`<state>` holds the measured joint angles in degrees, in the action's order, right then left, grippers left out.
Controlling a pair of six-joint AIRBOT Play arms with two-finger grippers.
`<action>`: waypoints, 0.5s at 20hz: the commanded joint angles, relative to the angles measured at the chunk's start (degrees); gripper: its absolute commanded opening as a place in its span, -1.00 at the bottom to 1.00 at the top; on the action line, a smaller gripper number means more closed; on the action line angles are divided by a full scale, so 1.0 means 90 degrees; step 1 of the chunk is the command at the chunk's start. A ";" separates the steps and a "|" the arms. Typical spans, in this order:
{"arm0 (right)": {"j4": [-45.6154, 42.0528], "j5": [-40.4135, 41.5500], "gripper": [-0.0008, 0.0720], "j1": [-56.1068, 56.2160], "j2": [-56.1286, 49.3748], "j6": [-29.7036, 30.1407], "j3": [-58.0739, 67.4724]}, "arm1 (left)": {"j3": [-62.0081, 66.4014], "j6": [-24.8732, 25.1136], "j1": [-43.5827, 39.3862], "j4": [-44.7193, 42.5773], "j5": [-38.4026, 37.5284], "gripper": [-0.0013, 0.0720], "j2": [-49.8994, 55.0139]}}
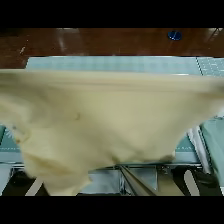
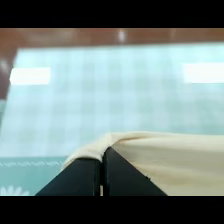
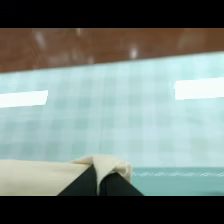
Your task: Fold the shirts.
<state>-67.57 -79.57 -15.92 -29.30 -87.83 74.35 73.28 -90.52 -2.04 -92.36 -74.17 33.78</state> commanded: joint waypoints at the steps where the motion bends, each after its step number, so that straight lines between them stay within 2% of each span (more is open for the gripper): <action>1: 0.0653 0.0879 -0.93 0.0005 -0.0838 0.0714 -0.1141 | -0.0760 -0.0478 -0.0034 -0.0019 0.0974 -0.92 0.1239; 5: 0.1105 0.2254 -0.93 0.0007 -0.2841 0.1192 -0.1258 | -0.0381 -0.0935 -0.0039 0.0029 0.2132 -0.92 0.3286; 7: 0.1460 0.2798 -0.93 0.0010 -0.3937 0.1452 -0.1163 | 0.0219 -0.0930 -0.0039 0.0231 0.2169 -0.92 0.4418; 8: 0.1751 0.2922 -0.93 0.0010 -0.4483 0.1746 -0.1037 | 0.0559 -0.0933 -0.0039 0.0338 0.2123 -0.92 0.4908; 10: 0.2113 0.3009 -0.93 0.0010 -0.5450 0.1846 -0.0634 | 0.1302 -0.0933 -0.0039 0.0753 0.2047 -0.92 0.5804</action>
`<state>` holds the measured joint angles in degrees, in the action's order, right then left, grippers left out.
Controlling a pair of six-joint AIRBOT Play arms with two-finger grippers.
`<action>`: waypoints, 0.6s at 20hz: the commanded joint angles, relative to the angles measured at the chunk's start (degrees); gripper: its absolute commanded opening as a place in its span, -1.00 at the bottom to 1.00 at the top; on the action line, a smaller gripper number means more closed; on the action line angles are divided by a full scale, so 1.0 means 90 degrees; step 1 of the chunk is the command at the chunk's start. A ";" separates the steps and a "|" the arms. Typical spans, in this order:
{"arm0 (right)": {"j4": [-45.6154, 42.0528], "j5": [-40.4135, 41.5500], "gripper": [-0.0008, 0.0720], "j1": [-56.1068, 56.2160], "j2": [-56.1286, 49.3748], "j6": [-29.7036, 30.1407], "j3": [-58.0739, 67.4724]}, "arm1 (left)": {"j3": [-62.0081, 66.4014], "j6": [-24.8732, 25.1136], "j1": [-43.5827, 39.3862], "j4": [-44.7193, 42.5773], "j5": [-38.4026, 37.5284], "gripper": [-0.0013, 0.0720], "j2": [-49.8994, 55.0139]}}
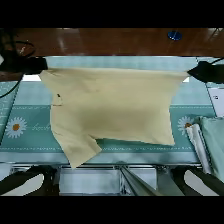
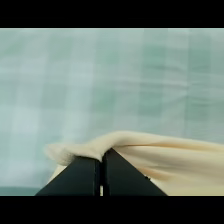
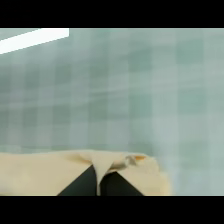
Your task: Fold the shirts.
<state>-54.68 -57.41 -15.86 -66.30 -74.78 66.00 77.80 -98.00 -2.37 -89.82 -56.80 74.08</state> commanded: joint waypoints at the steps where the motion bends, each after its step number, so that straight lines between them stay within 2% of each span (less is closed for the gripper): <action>1: 0.0755 0.0576 -0.93 0.0002 -0.1773 0.0386 0.0539 | 0.1166 -0.0102 -0.0002 0.0668 0.0075 -0.92 0.1722; 4: 0.0882 0.0461 -0.93 0.0002 -0.2667 0.0189 0.1151 | 0.1880 -0.0102 0.0010 0.1382 0.0073 -0.92 0.2506; 8: 0.0826 -0.0036 -0.93 -0.0029 -0.2844 0.0189 0.1309 | 0.2074 -0.0036 0.0138 0.1797 -0.0165 -0.92 0.2752; 10: 0.0634 -0.0777 -0.93 -0.0126 -0.2718 0.0345 0.1309 | 0.2152 0.0522 0.0284 0.1802 -0.0952 -0.92 0.2749; 12: -0.0170 -0.1688 -0.93 -0.0134 -0.2633 0.0347 0.1302 | 0.2142 0.0930 0.0512 0.1802 -0.2028 -0.92 0.2769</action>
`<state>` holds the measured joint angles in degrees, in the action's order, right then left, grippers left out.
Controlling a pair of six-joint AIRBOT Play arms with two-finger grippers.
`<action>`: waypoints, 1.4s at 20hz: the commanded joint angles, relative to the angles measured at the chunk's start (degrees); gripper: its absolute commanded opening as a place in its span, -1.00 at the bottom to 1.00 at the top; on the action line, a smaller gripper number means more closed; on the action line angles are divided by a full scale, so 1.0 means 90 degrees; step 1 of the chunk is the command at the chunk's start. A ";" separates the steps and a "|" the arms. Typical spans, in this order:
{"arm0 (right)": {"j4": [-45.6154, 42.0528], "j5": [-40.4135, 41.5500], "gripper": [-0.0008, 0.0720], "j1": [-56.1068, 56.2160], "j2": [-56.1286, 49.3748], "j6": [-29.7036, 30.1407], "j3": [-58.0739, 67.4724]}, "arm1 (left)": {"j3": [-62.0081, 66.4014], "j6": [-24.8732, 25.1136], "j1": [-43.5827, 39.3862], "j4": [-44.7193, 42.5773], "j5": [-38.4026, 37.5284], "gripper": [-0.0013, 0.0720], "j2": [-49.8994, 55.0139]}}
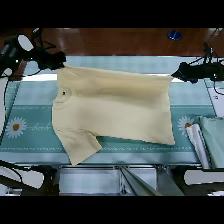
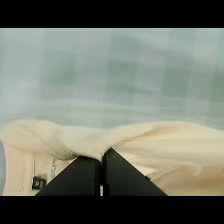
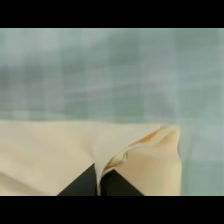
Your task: Fold the shirts.
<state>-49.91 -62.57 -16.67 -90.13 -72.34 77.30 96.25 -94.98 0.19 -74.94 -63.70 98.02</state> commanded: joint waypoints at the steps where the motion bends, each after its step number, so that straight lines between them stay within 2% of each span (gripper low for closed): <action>1: -0.1212 -0.1489 -0.93 -0.0024 0.0012 0.0049 0.0015 | 0.0039 0.0843 0.0338 0.0148 -0.1683 -0.92 0.0129; 4: -0.2045 -0.1790 -0.93 -0.0007 0.0012 -0.0296 -0.0408 | -0.0408 0.0884 0.0566 0.0165 -0.1960 -0.92 0.0143; 11: -0.1236 -0.0330 -0.88 0.0233 0.0007 -0.0418 -0.1314 | -0.1195 0.0879 0.0301 0.0170 -0.1617 -0.91 0.0304; 12: -0.1224 -0.0282 -0.40 0.0279 0.0010 -0.0563 -0.1314 | -0.1183 0.0770 0.0267 0.0165 -0.1600 -0.79 0.0304; 13: -0.1209 -0.0384 0.16 0.0274 0.0015 -0.0651 -0.1304 | -0.1171 0.0714 0.0267 0.0168 -0.1707 -0.10 0.0301; 14: -0.1275 -0.0600 0.17 0.0243 0.0029 -0.0702 -0.1268 | -0.1156 0.0777 0.0270 0.0136 -0.1933 0.41 0.0284; 18: -0.2018 -0.1348 0.16 -0.0398 0.0831 -0.0906 -0.1367 | -0.1333 0.0814 0.0733 -0.0124 -0.2698 0.42 -0.0138; 21: -0.2271 -0.0930 0.16 -0.1141 0.2028 -0.0964 -0.2489 | -0.2698 0.0998 0.1474 -0.0075 -0.2412 0.42 -0.1231; 24: -0.1195 -0.0083 0.16 -0.1562 0.3344 -0.0525 -0.4486 | -0.5030 0.1554 0.2594 0.0979 -0.1659 0.42 -0.2618; 26: -0.0104 0.0216 0.16 -0.1523 0.4104 -0.0056 -0.5644 | -0.6455 0.2273 0.3242 0.1987 -0.1331 0.42 -0.3587; 28: 0.0828 0.0143 0.16 -0.1496 0.4464 0.0362 -0.6234 | -0.7429 0.2501 0.3640 0.2132 -0.1137 0.42 -0.4393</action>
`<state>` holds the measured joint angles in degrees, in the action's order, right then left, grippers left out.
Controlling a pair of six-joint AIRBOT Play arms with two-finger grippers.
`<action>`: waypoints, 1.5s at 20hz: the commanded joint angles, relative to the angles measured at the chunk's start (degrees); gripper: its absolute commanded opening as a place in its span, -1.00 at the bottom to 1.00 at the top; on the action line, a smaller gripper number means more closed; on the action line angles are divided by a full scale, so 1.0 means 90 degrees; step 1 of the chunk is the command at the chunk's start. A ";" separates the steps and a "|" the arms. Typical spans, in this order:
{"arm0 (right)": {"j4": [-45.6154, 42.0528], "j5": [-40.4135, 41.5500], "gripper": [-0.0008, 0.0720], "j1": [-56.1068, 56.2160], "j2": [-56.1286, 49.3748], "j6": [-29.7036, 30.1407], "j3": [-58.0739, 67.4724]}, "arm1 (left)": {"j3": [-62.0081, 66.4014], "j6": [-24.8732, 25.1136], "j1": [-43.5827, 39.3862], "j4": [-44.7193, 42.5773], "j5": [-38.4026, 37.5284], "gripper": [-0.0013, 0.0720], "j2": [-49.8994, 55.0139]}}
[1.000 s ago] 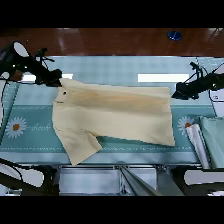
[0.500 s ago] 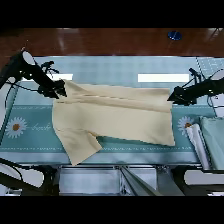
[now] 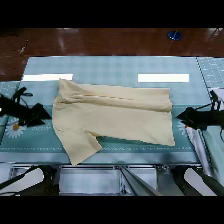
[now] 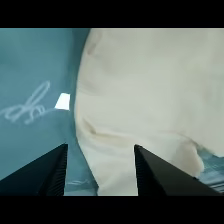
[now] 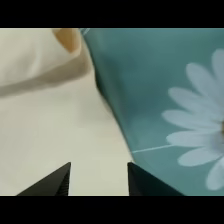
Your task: Fold the shirts.
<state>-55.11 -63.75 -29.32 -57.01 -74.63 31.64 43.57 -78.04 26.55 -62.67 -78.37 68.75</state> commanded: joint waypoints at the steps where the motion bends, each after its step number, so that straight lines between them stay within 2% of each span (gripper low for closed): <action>1: 0.1520 0.0197 0.16 -0.0090 0.0835 0.0697 -0.1229 | -0.1885 0.0563 0.0750 0.0760 0.0629 0.42 -0.1297; 6: 0.1634 0.0070 0.16 -0.0095 0.0845 0.0716 -0.1222 | -0.2555 0.0505 0.0486 0.0984 0.0741 0.42 -0.1192; 12: 0.1707 0.0226 0.16 -0.0112 0.0845 0.0680 -0.1129 | -0.2834 0.0500 0.0049 0.1307 0.1358 0.42 -0.1086; 14: 0.0991 0.0255 0.16 -0.0109 0.0843 0.0454 -0.0911 | -0.2832 0.0500 -0.0199 0.1389 0.1569 0.41 -0.0976; 15: 0.0294 0.0257 0.16 -0.0109 0.0843 0.0029 -0.0823 | -0.2832 0.0500 -0.0311 0.1428 0.1647 0.37 -0.0933; 16: -0.0425 0.0240 0.16 -0.0109 0.0843 -0.0393 -0.0799 | -0.2829 0.0500 -0.0408 0.1430 0.1702 0.14 -0.0894; 18: -0.1377 -0.0185 0.16 -0.0109 0.0838 -0.0814 -0.0806 | -0.2824 0.0510 -0.0537 0.1469 0.1719 -0.72 -0.0784; 19: -0.1571 -0.0435 0.16 -0.0109 0.0838 -0.0845 -0.0806 | -0.2822 0.0610 -0.0532 0.1542 0.1715 -0.92 -0.0760; 24: -0.1353 -0.0976 0.16 -0.0109 0.0835 -0.0974 -0.1076 | -0.2807 0.0622 -0.0532 0.1685 0.1637 -0.92 -0.0780; 30: -0.1064 -0.0933 0.16 0.0056 0.0121 -0.0857 -0.1241 | -0.2807 0.0619 -0.0532 0.1690 0.1637 -0.92 -0.0780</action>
<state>-65.17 -72.38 -29.65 -52.90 -82.59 20.97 18.24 -72.44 21.78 -47.75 -63.40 61.71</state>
